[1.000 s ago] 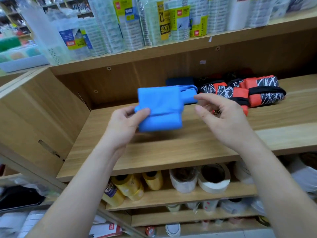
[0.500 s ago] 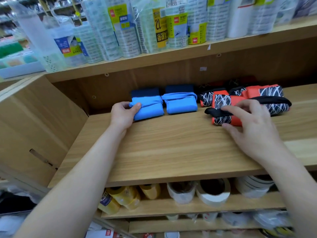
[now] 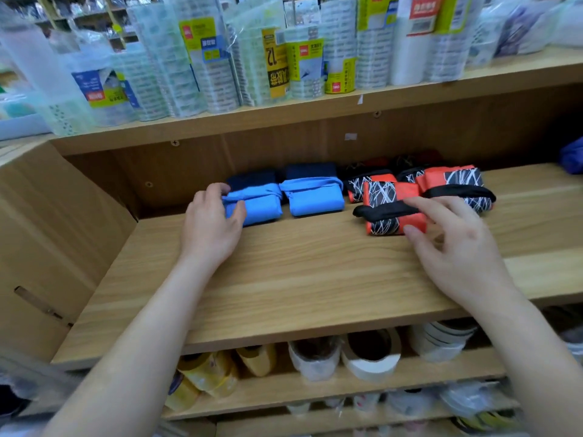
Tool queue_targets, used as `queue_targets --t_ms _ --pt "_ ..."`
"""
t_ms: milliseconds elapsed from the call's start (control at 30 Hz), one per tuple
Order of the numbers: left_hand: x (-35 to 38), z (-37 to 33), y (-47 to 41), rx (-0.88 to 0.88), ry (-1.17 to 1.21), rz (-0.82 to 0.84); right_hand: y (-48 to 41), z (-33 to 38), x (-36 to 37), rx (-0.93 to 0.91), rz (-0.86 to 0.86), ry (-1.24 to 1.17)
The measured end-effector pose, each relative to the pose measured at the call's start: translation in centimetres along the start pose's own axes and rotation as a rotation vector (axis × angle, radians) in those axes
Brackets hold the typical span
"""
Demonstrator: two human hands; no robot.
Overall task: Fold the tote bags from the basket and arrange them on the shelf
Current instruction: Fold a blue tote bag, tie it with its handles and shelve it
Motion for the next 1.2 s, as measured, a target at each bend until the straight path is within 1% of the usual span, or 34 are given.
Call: queue_targets --t_ms 100,233,400,500,567,633,700,733,800,867,933,1033,1200 --pt "-0.6 -2.6 3.9 0.223 0.054 0.013 2.0 0.6 -1.2 -0.006 -0.042 -0.057" --pt "-0.1 -5.3 10.0 0.458 0.201 0.219 6.3 1.0 -2.5 0.056 -0.063 0.037" --pt "2.4 -8.3 15.5 0.856 0.184 0.31 13.5 0.7 -4.2 0.144 -0.049 0.213" --pt "5.6 -9.4 17.7 0.992 0.133 0.425 18.3 -0.7 -5.2 0.235 -0.004 0.303" --pt "8.4 -10.2 18.8 1.051 0.03 0.479 21.8 -2.3 -6.0 0.319 0.054 0.347" --pt "11.7 -10.9 19.9 1.065 -0.086 0.566 25.5 -4.1 -7.1 0.417 0.095 0.372" --pt "15.0 -11.9 21.1 1.037 -0.181 0.664 29.6 -6.3 -8.4 0.546 0.11 0.4" --pt "16.6 -12.5 21.7 0.997 -0.196 0.716 31.7 -7.4 -9.2 0.621 0.118 0.402" --pt "19.7 -13.7 23.0 0.903 -0.146 0.8 35.8 -9.7 -10.7 0.767 0.125 0.373" --pt "22.9 -15.5 24.6 0.844 -0.115 0.851 39.7 -12.0 -12.3 0.881 0.12 0.327" --pt "26.2 -17.9 26.5 0.814 -0.103 0.894 43.4 -14.5 -14.1 0.98 0.07 0.262" --pt "31.3 -22.0 29.6 0.767 -0.061 0.954 49.0 -18.3 -16.7 1.108 -0.051 0.136" --pt "39.4 -30.8 35.2 0.777 -0.063 1.036 57.9 -24.9 -19.8 1.315 -0.25 -0.032"
Point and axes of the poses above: each hand's wrist, its own y-axis away from the middle knuckle, its own x-axis out of the palm, z = x × y, the point moved 5 cm from there along -y, towards the middle knuckle, and after that the axes turned 13 degrees about z, right-handed, at the moved point
